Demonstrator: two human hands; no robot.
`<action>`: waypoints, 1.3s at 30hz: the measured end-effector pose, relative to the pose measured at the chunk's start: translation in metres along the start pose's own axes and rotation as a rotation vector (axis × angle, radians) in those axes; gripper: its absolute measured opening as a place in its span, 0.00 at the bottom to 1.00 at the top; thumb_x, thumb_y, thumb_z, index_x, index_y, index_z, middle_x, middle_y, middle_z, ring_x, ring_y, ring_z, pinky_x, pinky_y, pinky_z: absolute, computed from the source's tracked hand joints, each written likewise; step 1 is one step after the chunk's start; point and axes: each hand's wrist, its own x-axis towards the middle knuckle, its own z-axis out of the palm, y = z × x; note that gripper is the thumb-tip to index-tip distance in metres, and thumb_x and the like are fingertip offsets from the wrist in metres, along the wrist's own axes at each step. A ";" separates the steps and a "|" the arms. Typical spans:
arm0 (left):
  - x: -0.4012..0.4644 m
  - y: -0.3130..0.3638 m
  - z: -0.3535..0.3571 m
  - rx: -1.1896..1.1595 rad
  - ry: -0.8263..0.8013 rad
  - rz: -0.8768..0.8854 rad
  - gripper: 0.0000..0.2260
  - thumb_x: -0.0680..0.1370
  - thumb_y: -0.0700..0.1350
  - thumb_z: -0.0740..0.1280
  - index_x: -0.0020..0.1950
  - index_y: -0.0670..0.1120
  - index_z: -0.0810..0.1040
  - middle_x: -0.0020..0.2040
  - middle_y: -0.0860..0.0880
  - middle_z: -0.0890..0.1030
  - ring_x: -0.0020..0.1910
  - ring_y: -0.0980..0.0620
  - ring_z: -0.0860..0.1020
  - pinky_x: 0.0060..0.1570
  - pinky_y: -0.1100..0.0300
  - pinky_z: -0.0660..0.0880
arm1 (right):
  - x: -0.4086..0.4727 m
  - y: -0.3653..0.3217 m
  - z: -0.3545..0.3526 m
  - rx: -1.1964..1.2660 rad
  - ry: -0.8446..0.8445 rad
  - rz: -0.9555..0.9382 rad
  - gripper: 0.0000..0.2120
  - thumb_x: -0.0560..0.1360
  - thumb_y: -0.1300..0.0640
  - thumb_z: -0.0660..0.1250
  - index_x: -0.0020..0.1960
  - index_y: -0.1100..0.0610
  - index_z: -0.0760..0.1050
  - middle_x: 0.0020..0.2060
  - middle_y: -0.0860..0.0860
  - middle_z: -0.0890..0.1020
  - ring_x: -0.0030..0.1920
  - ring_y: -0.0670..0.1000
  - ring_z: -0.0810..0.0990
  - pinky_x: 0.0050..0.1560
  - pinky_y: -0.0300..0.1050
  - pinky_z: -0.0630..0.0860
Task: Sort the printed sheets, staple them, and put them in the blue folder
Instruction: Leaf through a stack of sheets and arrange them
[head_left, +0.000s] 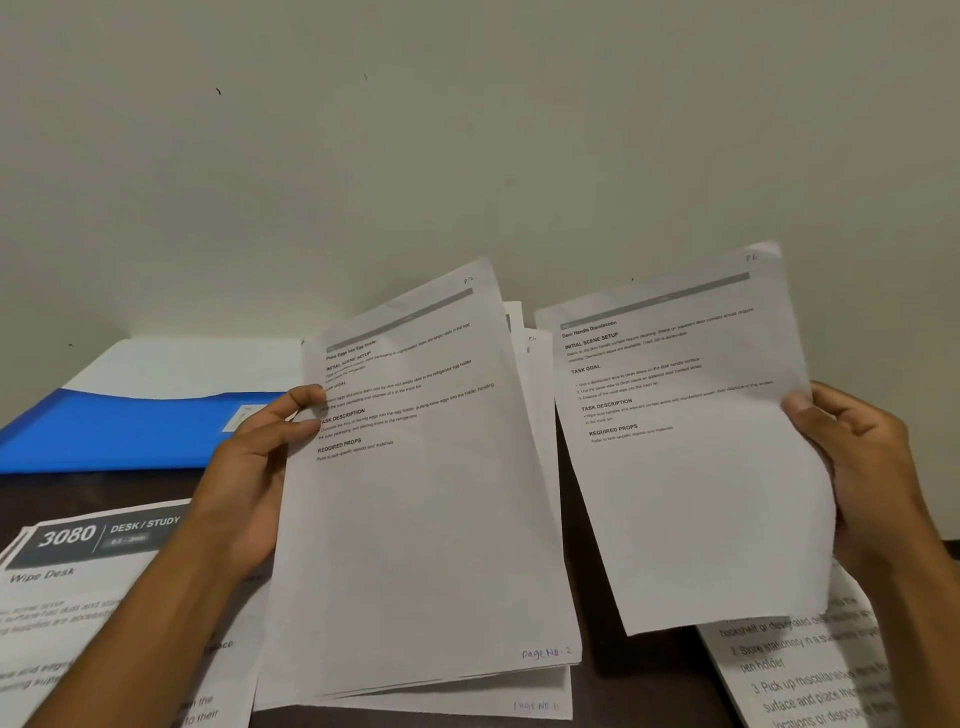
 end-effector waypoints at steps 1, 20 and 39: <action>0.000 0.000 0.000 0.007 0.000 0.001 0.13 0.82 0.35 0.60 0.54 0.48 0.82 0.57 0.43 0.87 0.48 0.45 0.87 0.48 0.50 0.85 | -0.001 -0.001 0.000 -0.005 -0.001 -0.001 0.10 0.85 0.60 0.63 0.57 0.55 0.84 0.47 0.53 0.89 0.40 0.52 0.88 0.39 0.44 0.86; 0.000 0.000 -0.002 -0.118 0.032 -0.001 0.12 0.83 0.36 0.61 0.57 0.49 0.82 0.63 0.44 0.85 0.54 0.46 0.86 0.51 0.51 0.85 | 0.006 0.021 0.019 -0.077 0.024 -0.054 0.10 0.85 0.59 0.64 0.59 0.59 0.84 0.52 0.60 0.88 0.48 0.53 0.87 0.48 0.42 0.84; -0.001 -0.030 0.025 -0.024 0.030 0.033 0.12 0.83 0.34 0.60 0.56 0.46 0.81 0.63 0.42 0.85 0.59 0.37 0.85 0.52 0.46 0.85 | -0.047 0.030 0.121 -0.117 -0.291 0.138 0.09 0.85 0.46 0.62 0.62 0.42 0.79 0.57 0.41 0.86 0.56 0.45 0.86 0.51 0.36 0.83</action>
